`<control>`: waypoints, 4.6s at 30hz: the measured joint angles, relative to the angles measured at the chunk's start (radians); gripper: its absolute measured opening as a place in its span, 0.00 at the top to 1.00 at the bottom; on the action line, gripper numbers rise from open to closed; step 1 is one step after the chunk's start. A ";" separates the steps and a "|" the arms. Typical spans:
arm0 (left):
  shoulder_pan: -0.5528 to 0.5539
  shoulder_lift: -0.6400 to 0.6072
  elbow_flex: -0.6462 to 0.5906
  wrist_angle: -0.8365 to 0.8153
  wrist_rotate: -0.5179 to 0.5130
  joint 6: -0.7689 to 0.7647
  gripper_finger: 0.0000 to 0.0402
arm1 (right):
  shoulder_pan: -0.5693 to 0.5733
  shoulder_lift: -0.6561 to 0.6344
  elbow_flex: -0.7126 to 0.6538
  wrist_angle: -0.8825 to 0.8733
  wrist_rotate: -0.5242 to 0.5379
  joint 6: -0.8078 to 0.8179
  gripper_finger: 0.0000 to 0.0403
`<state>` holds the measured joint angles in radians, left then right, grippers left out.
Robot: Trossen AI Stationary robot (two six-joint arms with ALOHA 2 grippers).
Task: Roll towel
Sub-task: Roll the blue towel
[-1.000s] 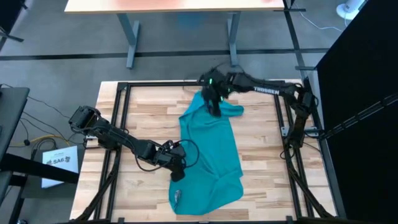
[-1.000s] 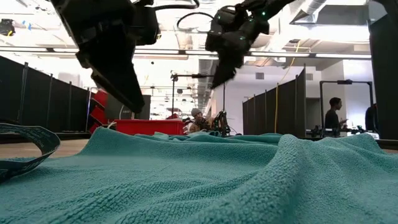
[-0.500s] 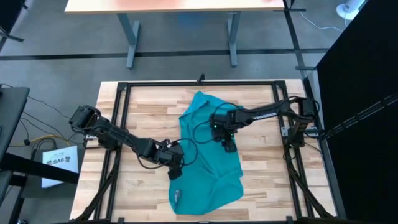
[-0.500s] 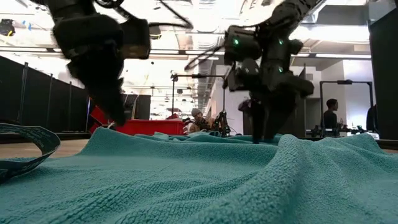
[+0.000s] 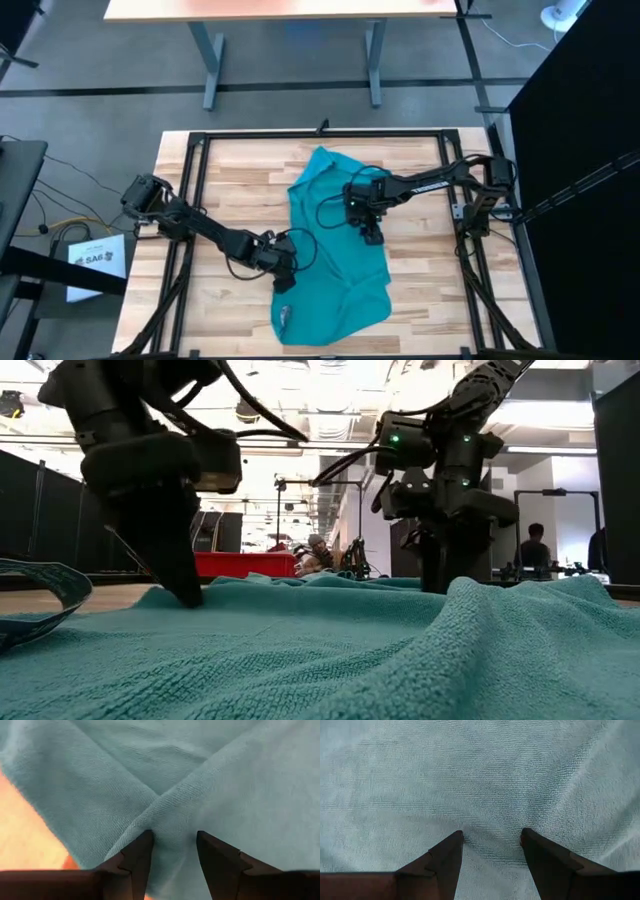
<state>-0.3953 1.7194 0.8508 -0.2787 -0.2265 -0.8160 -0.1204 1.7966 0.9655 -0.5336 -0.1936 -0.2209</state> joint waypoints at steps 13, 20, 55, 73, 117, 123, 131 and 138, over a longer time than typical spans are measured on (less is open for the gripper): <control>-0.214 0.027 -0.001 -0.027 -0.010 -0.291 0.64 | -0.013 -0.017 -0.041 -0.026 -0.005 -0.016 0.52; -0.287 0.025 0.001 -0.121 -0.038 -0.410 0.64 | -0.040 -0.086 -0.055 -0.046 0.000 -0.044 0.52; -0.192 -0.168 0.057 -0.388 -0.013 -0.255 0.64 | -0.367 0.256 0.580 -0.068 0.120 -0.421 0.52; -0.200 -0.169 0.042 -0.388 -0.020 -0.280 0.64 | -0.351 0.319 0.594 -0.033 0.117 -0.435 0.76; 0.219 -0.170 0.194 -0.364 -0.021 0.333 0.64 | -0.359 0.245 0.677 -0.612 -0.221 -0.300 0.73; 0.496 -0.161 0.195 -0.351 -0.009 0.595 0.64 | -0.233 0.087 0.391 -0.368 -0.228 -0.250 0.76; 0.740 -0.113 0.200 -0.215 0.147 0.945 0.64 | -0.051 -0.059 0.179 -0.090 -0.223 -0.033 0.76; 0.851 -0.099 0.202 -0.162 0.226 1.135 0.64 | 0.113 -0.055 0.161 -0.006 -0.109 0.091 0.76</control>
<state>0.4557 1.6204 1.0523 -0.4408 -0.0002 0.3187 -0.0071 1.7419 1.1269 -0.5392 -0.3023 -0.1295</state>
